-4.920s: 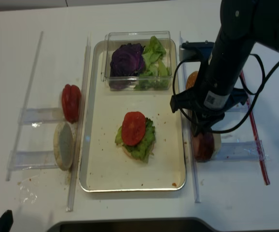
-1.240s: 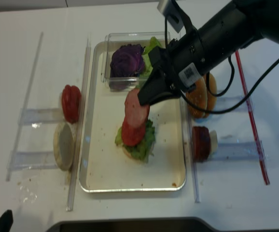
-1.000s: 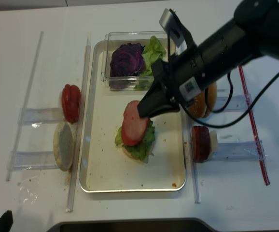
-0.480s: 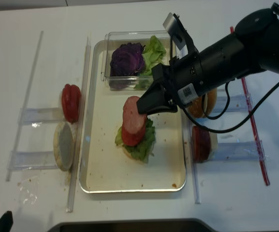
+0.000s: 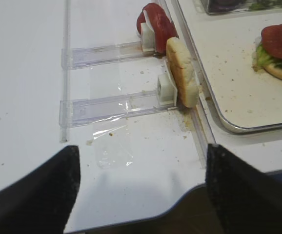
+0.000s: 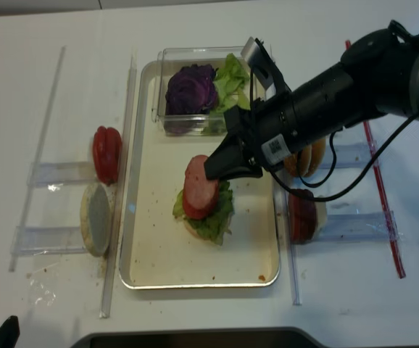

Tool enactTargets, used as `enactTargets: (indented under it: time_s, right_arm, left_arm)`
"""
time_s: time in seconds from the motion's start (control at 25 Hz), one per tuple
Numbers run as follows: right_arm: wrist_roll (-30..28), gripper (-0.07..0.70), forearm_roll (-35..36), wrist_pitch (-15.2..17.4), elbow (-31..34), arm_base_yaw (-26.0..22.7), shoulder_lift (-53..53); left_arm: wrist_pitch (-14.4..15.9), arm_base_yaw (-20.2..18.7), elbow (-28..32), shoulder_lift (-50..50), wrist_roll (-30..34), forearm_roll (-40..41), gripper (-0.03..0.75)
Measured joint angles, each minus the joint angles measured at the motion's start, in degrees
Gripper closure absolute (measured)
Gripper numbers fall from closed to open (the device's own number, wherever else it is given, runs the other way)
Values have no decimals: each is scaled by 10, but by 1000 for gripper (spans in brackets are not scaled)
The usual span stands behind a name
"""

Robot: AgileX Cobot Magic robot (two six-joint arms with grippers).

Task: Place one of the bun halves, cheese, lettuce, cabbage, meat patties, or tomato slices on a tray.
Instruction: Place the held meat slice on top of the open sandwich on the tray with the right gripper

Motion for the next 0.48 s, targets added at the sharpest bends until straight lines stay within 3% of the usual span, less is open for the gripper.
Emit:
enactTargets:
  time_s: [0.48]
  right_arm:
    - [0, 528, 2, -32, 0, 12, 0]
  left_arm:
    - [0, 0, 0, 0, 0, 0, 223]
